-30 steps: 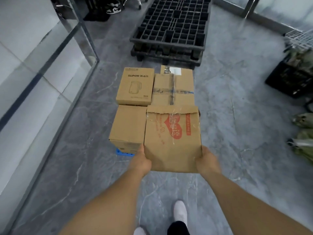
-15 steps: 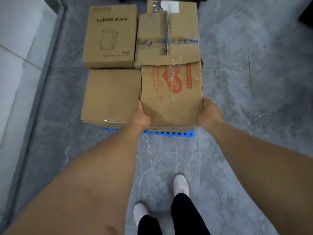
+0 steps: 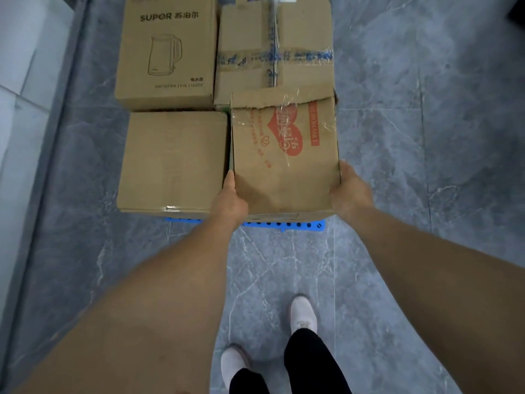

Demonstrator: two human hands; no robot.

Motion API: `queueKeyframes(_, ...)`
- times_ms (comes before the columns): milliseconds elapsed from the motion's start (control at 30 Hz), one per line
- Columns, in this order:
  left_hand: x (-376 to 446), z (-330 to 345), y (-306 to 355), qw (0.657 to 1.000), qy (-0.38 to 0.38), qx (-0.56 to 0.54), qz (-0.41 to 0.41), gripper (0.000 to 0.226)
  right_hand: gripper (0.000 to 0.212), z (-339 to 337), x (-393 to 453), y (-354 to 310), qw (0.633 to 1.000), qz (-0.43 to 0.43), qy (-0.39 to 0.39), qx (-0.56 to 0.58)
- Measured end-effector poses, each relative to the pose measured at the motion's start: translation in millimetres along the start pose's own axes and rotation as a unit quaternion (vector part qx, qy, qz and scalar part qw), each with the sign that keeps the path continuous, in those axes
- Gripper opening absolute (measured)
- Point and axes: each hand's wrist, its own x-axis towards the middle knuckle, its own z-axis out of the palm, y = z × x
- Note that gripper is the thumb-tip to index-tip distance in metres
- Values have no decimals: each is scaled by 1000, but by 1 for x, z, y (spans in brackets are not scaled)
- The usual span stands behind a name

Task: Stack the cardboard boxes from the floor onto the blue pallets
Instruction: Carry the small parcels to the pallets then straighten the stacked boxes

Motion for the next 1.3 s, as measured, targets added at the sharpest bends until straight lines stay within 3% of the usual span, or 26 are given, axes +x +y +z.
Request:
queueKeyframes(300,8,-5,-4,999,23,-14,21,77,42,11,-3,-3,999,-4,4,52)
queueKeyframes(467,-4,-14,-9,998,42,-27,33,79,58,12,-20,-8,999,11,47,1)
queueKeyframes(633,-35,-24,-30,998,29,-38,44,75,52,30,-75,-11,995,0,96,-28)
queueKeyframes(800,-52,-36,-72,997,0,-7,78,69,38,78,-130,-20,996,-7,82,-35)
queueKeyframes(1033,-36,-58,-156,994,-34,37,101,63,45,164,-159,-28,997,-5,71,-8)
queueKeyframes(1300,58,-34,-255,996,29,9,81,65,43,272,-104,-4,997,-46,54,9)
